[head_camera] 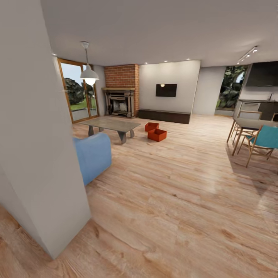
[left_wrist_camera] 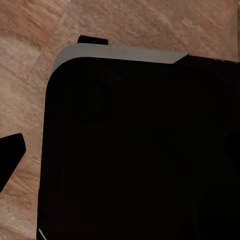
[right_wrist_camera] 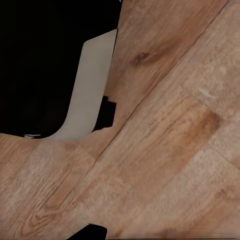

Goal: Move the two storage containers from the living room to the garage. In the garage, place one container on the floor and stack the other container on top of it (either order is fine).

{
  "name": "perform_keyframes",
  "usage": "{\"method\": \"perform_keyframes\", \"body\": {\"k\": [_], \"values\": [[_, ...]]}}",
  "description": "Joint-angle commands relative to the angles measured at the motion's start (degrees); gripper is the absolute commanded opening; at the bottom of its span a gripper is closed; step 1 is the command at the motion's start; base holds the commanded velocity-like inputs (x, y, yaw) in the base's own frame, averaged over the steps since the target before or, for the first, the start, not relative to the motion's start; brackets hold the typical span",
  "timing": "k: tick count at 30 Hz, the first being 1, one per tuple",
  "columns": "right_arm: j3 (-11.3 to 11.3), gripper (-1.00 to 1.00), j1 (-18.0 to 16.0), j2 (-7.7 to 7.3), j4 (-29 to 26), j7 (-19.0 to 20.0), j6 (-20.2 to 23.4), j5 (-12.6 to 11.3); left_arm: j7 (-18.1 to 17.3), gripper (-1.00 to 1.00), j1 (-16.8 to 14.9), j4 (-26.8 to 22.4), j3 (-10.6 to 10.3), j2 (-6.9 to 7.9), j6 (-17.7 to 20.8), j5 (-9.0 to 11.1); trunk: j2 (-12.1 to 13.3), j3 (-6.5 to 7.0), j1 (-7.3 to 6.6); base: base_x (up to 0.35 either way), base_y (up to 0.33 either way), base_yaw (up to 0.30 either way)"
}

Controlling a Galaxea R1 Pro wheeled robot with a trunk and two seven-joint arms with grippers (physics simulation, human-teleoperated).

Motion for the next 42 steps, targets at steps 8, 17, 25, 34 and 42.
{"method": "perform_keyframes", "body": {"k": [8,17,25,34,42], "values": [[0.48,1.0,-0.03,0.02,0.01,-0.18,-0.08,-0.43,-0.05,1.0,-0.02,0.02,0.02,-0.01,-0.19,0.47,-0.02,-0.06,0.03,0.322,0.0,-0.244],[0.48,1.0,-0.03,0.02,0.01,-0.18,-0.1,-0.43,-0.05,1.0,-0.02,0.02,0.09,0.05,-0.25,0.47,-0.02,-0.06,0.03,0.322,0.0,-0.245],[0.48,1.0,-0.03,0.02,0.01,-0.18,-0.09,-0.43,-0.05,1.0,-0.02,0.02,0.11,0.06,-0.25,0.47,-0.02,-0.06,0.03,0.322,0.0,-0.245],[0.48,1.0,-0.03,0.02,0.01,-0.18,-0.09,-0.43,-0.05,1.0,-0.02,0.02,0.06,0.0,-0.25,0.47,-0.02,-0.06,0.03,0.322,0.0,-0.245],[0.48,1.0,-0.03,0.02,0.01,-0.18,-0.11,-0.43,-0.05,1.0,-0.02,0.02,0.02,-0.01,-0.25,0.47,-0.02,-0.06,0.03,0.322,0.0,-0.242]]}}
